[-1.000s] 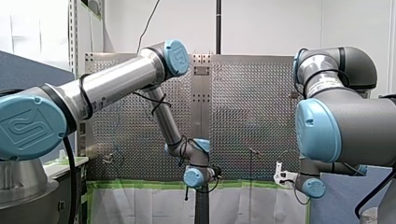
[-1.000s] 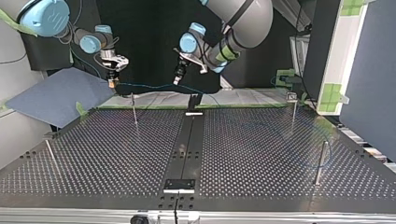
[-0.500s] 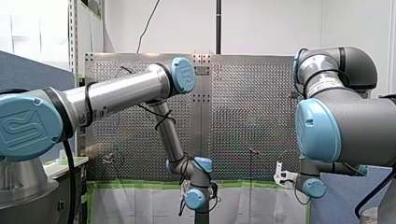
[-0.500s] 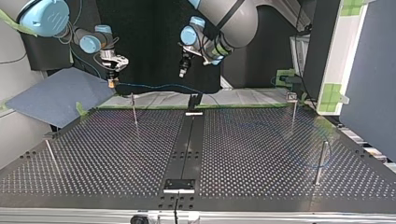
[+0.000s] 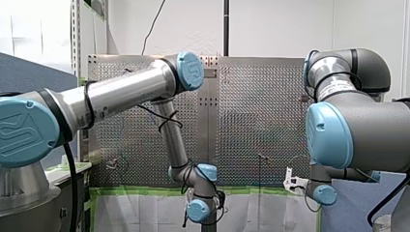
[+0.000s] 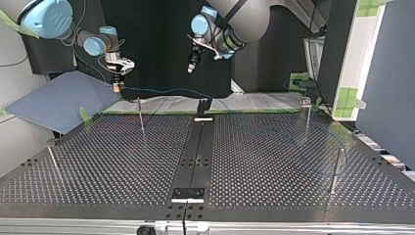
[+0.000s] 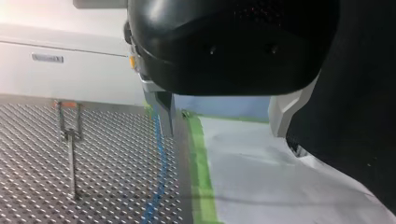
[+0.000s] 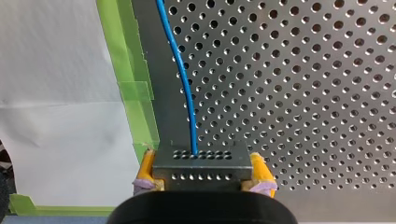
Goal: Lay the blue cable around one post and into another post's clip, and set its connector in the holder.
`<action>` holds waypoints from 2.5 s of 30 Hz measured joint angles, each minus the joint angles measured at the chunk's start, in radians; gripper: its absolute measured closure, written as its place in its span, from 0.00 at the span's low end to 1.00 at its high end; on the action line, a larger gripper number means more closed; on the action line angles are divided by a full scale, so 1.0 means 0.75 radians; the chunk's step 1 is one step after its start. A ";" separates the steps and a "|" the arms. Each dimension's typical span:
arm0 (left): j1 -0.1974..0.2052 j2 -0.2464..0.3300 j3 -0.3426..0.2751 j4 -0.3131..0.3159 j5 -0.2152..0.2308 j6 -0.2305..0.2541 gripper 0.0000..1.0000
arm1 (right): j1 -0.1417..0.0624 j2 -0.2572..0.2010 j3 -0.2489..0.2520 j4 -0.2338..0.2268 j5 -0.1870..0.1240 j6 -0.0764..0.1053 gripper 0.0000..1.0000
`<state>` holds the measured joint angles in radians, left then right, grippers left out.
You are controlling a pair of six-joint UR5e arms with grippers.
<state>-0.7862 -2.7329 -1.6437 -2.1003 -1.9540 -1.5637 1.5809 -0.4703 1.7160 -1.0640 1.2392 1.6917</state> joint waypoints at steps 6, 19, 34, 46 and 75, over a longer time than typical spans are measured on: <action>-0.004 0.078 0.014 -0.022 -0.002 -0.009 0.00 | 0.000 0.000 0.000 -0.001 0.000 0.001 1.00; 0.037 0.085 0.037 -0.048 -0.003 -0.003 0.00 | 0.000 0.000 0.000 -0.001 0.000 0.001 1.00; 0.064 0.026 0.176 -0.123 0.008 -0.001 0.00 | 0.000 0.000 0.000 0.000 -0.002 0.001 1.00; 0.103 0.025 0.201 -0.130 0.010 0.012 0.00 | 0.001 0.000 0.000 0.004 -0.004 -0.004 1.00; 0.180 0.027 0.242 -0.175 0.000 0.072 0.00 | 0.000 0.000 0.000 0.009 0.019 -0.003 1.00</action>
<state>-0.6512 -2.7129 -1.4622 -2.2316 -1.9540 -1.5097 1.5806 -0.4704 1.7159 -1.0571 1.2536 1.6892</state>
